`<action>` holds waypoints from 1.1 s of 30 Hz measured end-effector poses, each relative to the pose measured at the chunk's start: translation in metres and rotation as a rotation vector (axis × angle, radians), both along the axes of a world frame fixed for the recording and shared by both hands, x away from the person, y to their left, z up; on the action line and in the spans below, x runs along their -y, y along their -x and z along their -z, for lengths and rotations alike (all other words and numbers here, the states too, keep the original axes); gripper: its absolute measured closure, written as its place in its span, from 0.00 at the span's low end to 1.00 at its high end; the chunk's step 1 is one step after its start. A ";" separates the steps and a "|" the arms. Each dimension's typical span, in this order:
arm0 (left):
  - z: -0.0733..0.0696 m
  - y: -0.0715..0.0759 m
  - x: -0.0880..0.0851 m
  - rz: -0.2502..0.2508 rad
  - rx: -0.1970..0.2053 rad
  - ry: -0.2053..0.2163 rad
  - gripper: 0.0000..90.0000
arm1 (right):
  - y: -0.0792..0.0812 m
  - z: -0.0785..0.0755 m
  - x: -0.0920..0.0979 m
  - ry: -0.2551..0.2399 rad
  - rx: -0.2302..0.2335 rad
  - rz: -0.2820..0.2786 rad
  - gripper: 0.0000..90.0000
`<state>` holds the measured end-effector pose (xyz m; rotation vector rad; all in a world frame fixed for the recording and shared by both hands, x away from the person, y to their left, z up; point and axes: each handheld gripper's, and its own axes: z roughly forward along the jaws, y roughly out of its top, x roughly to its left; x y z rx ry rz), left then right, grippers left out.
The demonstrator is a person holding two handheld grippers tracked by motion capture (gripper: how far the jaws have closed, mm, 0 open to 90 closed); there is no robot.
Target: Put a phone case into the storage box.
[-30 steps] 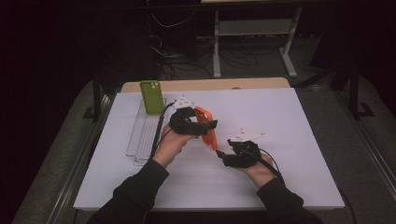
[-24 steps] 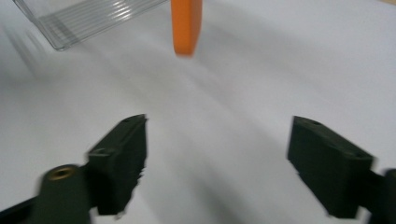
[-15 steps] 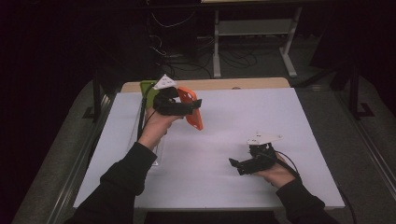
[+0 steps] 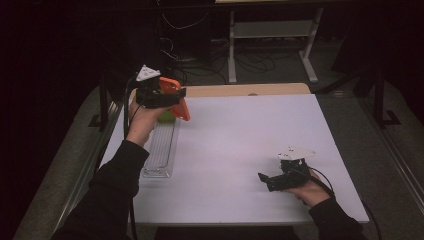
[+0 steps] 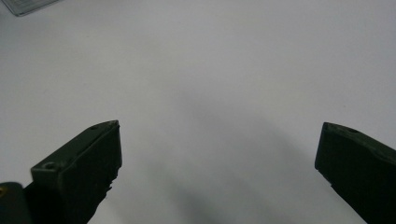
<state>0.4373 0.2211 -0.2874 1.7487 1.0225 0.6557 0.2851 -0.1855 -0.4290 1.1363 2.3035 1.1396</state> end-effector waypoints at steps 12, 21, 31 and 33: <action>0.023 -0.020 -0.025 -0.205 -0.040 -0.063 0.16 | 0.002 -0.002 0.009 -0.010 0.015 0.022 0.00; 0.050 -0.036 -0.026 -0.305 -0.098 -0.090 0.16 | 0.002 -0.003 0.010 -0.009 0.016 0.028 0.00; 0.073 -0.050 -0.020 -0.374 -0.144 -0.141 0.15 | 0.002 -0.003 0.008 -0.005 0.016 0.020 0.00; 0.076 -0.051 -0.019 -0.386 -0.142 -0.143 0.15 | 0.002 -0.002 0.008 -0.008 0.012 0.017 0.00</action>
